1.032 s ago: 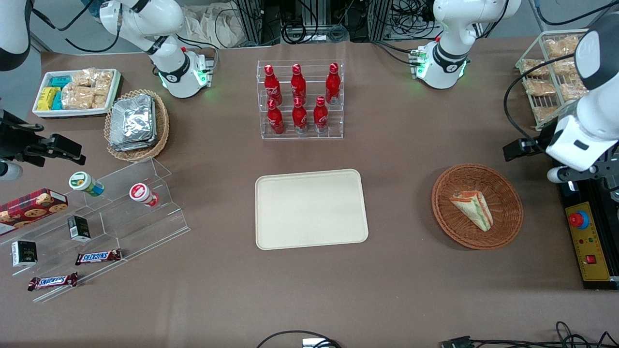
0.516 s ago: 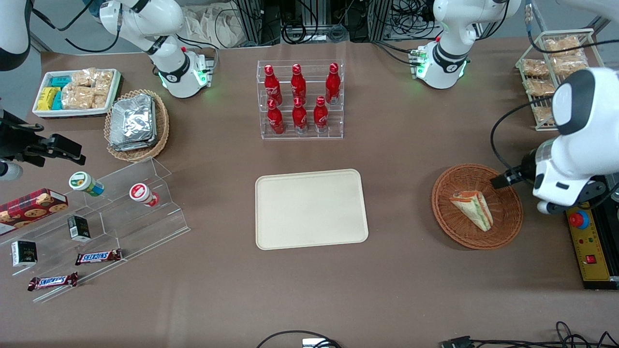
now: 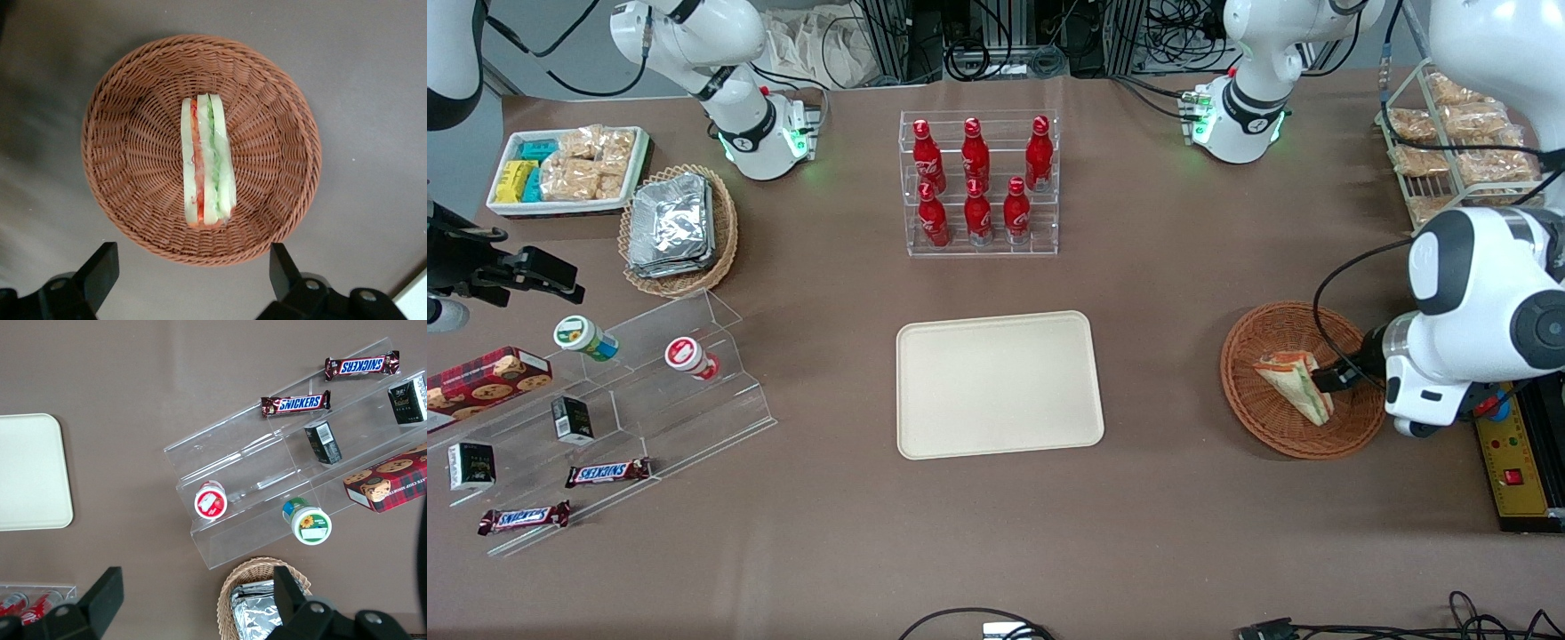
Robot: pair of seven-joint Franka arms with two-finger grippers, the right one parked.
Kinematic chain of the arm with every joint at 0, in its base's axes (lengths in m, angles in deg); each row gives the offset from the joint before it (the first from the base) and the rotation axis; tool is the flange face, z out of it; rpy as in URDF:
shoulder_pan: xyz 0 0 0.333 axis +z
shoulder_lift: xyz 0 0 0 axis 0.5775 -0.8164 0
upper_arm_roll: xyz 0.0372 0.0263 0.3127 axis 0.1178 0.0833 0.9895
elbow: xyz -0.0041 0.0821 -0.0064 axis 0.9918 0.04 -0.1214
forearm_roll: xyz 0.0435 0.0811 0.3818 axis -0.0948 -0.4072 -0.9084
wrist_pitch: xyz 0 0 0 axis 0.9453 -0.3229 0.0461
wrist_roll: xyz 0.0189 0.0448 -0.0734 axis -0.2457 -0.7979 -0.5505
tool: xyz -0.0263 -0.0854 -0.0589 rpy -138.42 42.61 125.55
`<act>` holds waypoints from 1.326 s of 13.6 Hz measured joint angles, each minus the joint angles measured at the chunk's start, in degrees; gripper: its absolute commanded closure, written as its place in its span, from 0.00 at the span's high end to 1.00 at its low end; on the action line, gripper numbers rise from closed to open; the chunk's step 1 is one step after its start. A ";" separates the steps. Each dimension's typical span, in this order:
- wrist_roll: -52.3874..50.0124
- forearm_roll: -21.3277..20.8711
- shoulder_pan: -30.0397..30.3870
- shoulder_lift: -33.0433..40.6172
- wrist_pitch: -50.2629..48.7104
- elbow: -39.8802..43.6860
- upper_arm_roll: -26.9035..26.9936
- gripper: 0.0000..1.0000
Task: Place sandwich from basket to tray
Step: 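Lower the open left gripper around the sandwich and close it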
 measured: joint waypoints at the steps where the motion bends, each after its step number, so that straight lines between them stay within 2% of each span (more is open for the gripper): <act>1: 0.00 0.57 0.33 -1.08 1.09 -0.04 0.00 1.00; 7: -1.12 1.26 0.52 -6.95 9.33 -2.56 -0.08 1.00; 13: -1.47 1.27 0.96 -8.30 15.45 -7.05 0.06 1.00; 18: -1.47 1.28 1.92 -8.46 15.88 -7.92 0.06 1.00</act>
